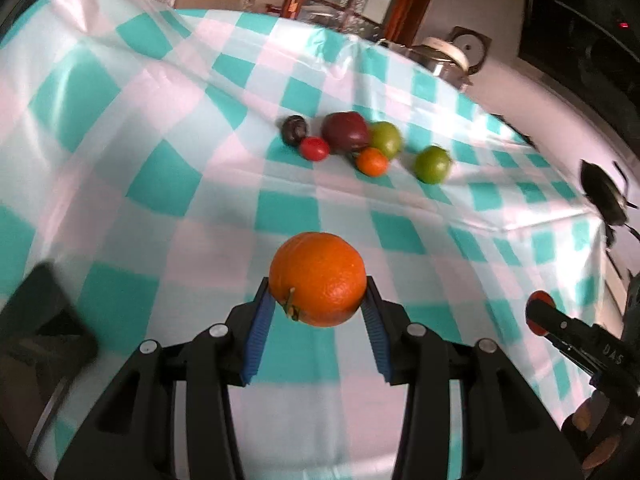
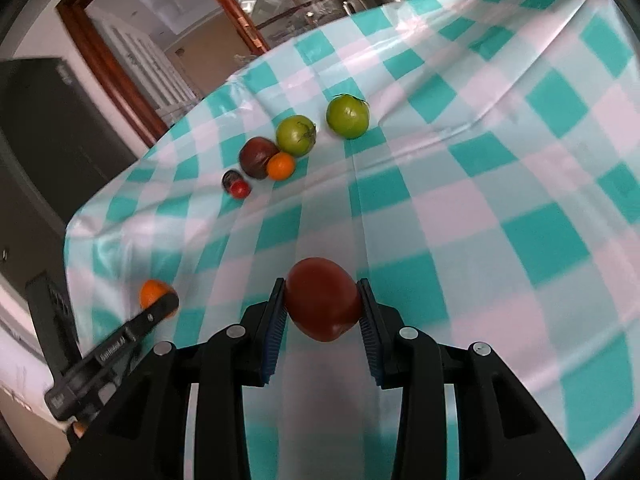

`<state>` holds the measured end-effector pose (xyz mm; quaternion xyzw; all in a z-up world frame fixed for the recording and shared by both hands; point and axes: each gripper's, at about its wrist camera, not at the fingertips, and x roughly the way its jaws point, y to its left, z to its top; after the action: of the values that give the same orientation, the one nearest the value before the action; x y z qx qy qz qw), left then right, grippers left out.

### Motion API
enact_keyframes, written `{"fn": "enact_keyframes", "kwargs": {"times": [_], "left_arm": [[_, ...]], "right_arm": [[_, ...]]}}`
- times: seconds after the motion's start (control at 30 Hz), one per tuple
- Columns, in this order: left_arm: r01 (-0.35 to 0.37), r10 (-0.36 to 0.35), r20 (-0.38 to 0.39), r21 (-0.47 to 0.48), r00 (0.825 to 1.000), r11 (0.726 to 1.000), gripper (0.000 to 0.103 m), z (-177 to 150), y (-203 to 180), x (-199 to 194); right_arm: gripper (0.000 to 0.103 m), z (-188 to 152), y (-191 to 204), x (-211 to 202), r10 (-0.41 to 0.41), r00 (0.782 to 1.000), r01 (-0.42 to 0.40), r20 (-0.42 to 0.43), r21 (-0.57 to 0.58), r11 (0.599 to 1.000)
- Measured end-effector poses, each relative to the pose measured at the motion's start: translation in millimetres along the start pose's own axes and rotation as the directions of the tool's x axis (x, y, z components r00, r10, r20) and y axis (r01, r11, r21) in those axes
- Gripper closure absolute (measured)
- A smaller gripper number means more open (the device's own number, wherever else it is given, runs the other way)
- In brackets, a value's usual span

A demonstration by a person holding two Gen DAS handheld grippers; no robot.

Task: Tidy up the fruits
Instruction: 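Carry the orange and the red tomato over the bin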

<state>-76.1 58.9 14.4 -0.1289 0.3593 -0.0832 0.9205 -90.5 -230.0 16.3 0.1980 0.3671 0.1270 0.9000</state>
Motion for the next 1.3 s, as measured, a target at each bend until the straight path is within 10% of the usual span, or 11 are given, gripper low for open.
{"fn": "enact_keyframes", "kwargs": {"times": [0.3, 0.57, 0.7, 1.03, 1.2, 1.3], "left_arm": [[0.098, -0.102, 0.012, 0.170, 0.995, 0.980, 0.059, -39, -58, -59], [0.239, -0.213, -0.108, 0.410, 0.971, 0.881, 0.059, -85, -151, -73], [0.327, -0.266, -0.189, 0.542, 0.945, 0.775, 0.059, -114, -208, -77], [0.553, -0.259, -0.490, 0.757, 0.833, 0.347, 0.059, -235, -346, -68], [0.608, -0.109, -0.601, 0.757, 0.792, 0.238, 0.059, -302, -382, -28], [0.633, 0.003, -0.650, 0.741, 0.760, 0.226, 0.059, -335, -398, 8]], "right_arm": [[0.067, -56, -23, -81, -0.056, 0.998, 0.058, 0.025, -0.094, 0.994], [0.067, -101, -82, -156, -0.154, 0.985, 0.158, 0.076, -0.050, 0.986], [0.067, -124, -125, -196, -0.230, 0.967, 0.227, 0.108, 0.040, 0.973], [0.067, -183, -225, -231, -0.451, 0.892, 0.444, -0.012, 0.204, 0.873], [0.067, -197, -260, -205, -0.535, 0.828, 0.560, -0.168, 0.189, 0.807], [0.067, -196, -283, -186, -0.558, 0.790, 0.601, -0.254, 0.141, 0.787]]}}
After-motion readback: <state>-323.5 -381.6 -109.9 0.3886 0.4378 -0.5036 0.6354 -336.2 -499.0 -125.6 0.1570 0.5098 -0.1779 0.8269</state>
